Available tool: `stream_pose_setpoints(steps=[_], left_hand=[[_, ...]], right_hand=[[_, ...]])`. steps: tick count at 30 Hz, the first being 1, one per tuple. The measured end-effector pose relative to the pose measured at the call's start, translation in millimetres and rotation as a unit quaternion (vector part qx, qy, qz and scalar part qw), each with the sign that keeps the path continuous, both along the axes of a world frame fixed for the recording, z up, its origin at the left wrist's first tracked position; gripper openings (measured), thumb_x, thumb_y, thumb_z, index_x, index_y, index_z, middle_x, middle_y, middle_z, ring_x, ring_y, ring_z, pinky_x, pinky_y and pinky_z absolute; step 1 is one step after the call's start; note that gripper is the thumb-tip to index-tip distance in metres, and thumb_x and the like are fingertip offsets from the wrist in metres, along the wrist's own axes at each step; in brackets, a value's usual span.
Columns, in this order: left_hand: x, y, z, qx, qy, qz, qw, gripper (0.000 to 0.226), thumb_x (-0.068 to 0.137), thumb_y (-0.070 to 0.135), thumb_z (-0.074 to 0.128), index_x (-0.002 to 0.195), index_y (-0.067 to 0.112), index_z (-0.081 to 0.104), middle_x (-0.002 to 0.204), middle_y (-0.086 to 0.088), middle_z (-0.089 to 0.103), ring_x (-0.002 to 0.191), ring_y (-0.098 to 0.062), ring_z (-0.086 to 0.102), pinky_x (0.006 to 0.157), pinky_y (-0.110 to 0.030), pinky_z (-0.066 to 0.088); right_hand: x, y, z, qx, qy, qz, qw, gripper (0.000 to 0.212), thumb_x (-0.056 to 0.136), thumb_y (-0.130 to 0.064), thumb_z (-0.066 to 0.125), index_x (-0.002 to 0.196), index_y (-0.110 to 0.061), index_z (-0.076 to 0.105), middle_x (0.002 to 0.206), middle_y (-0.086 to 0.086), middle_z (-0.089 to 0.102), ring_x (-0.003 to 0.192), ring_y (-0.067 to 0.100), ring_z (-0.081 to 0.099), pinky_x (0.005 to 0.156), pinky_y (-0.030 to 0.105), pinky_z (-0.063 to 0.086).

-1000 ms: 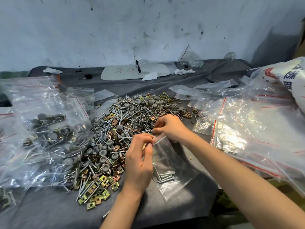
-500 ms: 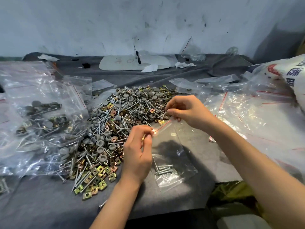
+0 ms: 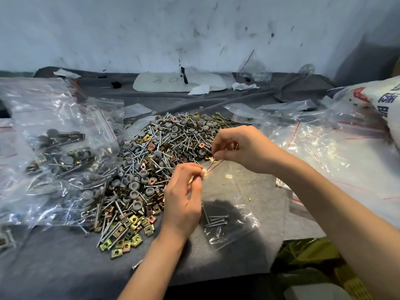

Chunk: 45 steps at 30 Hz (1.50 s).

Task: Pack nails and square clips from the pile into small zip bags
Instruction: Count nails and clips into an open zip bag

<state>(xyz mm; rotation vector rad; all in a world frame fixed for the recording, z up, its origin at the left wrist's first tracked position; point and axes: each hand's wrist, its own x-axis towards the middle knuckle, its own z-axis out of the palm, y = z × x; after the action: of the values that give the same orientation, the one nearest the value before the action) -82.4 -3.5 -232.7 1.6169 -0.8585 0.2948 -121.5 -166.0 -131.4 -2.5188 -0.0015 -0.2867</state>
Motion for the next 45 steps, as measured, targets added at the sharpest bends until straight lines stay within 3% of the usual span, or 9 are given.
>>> stream_pose_setpoints(steps=[5,9,13,27,31,34,37,40,45], left_hand=[[1,0,-1,0.004,0.001,0.005,1.000,0.015,0.089,0.019,0.041,0.089,0.016,0.056,0.096,0.000,0.059,0.093,-0.003,0.055,0.078,-0.013,0.042],[0,-1,-2,0.004,0.020,0.006,1.000,0.014,0.089,0.010,0.044,0.090,0.016,0.056,0.095,-0.001,0.059,0.090,-0.007,0.056,0.078,-0.016,0.044],[1,0,-2,-0.001,0.022,0.029,0.999,0.015,0.089,0.010,0.044,0.092,0.022,0.053,0.096,0.004,0.057,0.091,-0.004,0.055,0.077,-0.014,0.043],[1,1,0,-0.042,0.028,0.083,0.995,0.011,0.088,0.005,0.047,0.092,0.008,0.056,0.100,-0.006,0.058,0.095,-0.002,0.055,0.079,-0.004,0.040],[2,-1,-2,-0.025,0.049,0.070,0.996,0.016,0.089,0.006,0.047,0.096,0.019,0.054,0.100,-0.002,0.057,0.093,-0.001,0.055,0.079,-0.008,0.045],[3,0,-4,0.011,0.068,0.053,0.996,0.036,0.092,0.000,0.048,0.111,0.030,0.050,0.108,0.003,0.053,0.090,-0.006,0.059,0.073,-0.028,0.056],[4,0,-3,0.050,0.036,0.059,0.996,0.044,0.089,-0.001,0.055,0.117,0.033,0.054,0.116,-0.001,0.051,0.097,0.000,0.056,0.078,-0.016,0.050],[3,0,-2,0.064,0.002,0.074,0.995,0.025,0.087,0.007,0.064,0.110,0.018,0.064,0.115,-0.002,0.051,0.106,0.004,0.051,0.094,-0.016,0.045],[2,1,1,0.050,0.025,0.050,0.997,0.026,0.085,0.014,0.069,0.110,0.011,0.067,0.116,0.000,0.052,0.112,-0.015,0.055,0.098,-0.039,0.049]], right_hand=[[1,-1,-4,-0.014,0.002,0.018,1.000,0.002,0.085,-0.027,0.070,0.087,-0.027,0.072,0.067,-0.021,0.061,0.061,-0.003,0.051,0.057,0.010,0.036],[16,-14,-19,0.045,-0.057,-0.079,0.994,0.011,0.089,-0.015,0.065,0.090,-0.023,0.072,0.078,-0.017,0.065,0.064,-0.005,0.054,0.065,0.014,0.042],[31,-18,-51,-0.031,0.067,-0.143,0.987,0.020,0.087,-0.003,0.058,0.101,-0.012,0.070,0.085,-0.004,0.061,0.072,0.003,0.054,0.066,0.014,0.041],[43,-11,-83,-0.063,0.009,-0.216,0.974,0.007,0.086,-0.005,0.058,0.085,-0.004,0.064,0.089,0.012,0.068,0.082,0.027,0.060,0.074,0.037,0.049],[29,-17,-78,0.124,-0.026,-0.237,0.963,0.007,0.085,-0.004,0.063,0.089,-0.006,0.068,0.078,0.004,0.067,0.064,0.013,0.061,0.061,0.015,0.048],[14,-13,-66,0.400,-0.049,-0.205,0.892,0.010,0.087,0.006,0.058,0.089,-0.002,0.064,0.075,0.010,0.065,0.058,0.017,0.062,0.059,0.022,0.056],[0,-7,-55,0.539,-0.049,-0.146,0.828,0.016,0.087,0.011,0.055,0.090,0.001,0.067,0.075,0.012,0.066,0.063,0.018,0.067,0.062,0.022,0.057],[-9,3,-52,0.615,-0.027,-0.084,0.784,0.015,0.080,0.010,0.060,0.090,0.004,0.068,0.077,0.014,0.069,0.069,0.021,0.070,0.066,0.021,0.056],[-15,17,-61,0.608,-0.006,-0.040,0.793,0.016,0.071,0.001,0.066,0.086,0.000,0.072,0.076,0.014,0.071,0.068,0.018,0.069,0.064,0.020,0.055]])
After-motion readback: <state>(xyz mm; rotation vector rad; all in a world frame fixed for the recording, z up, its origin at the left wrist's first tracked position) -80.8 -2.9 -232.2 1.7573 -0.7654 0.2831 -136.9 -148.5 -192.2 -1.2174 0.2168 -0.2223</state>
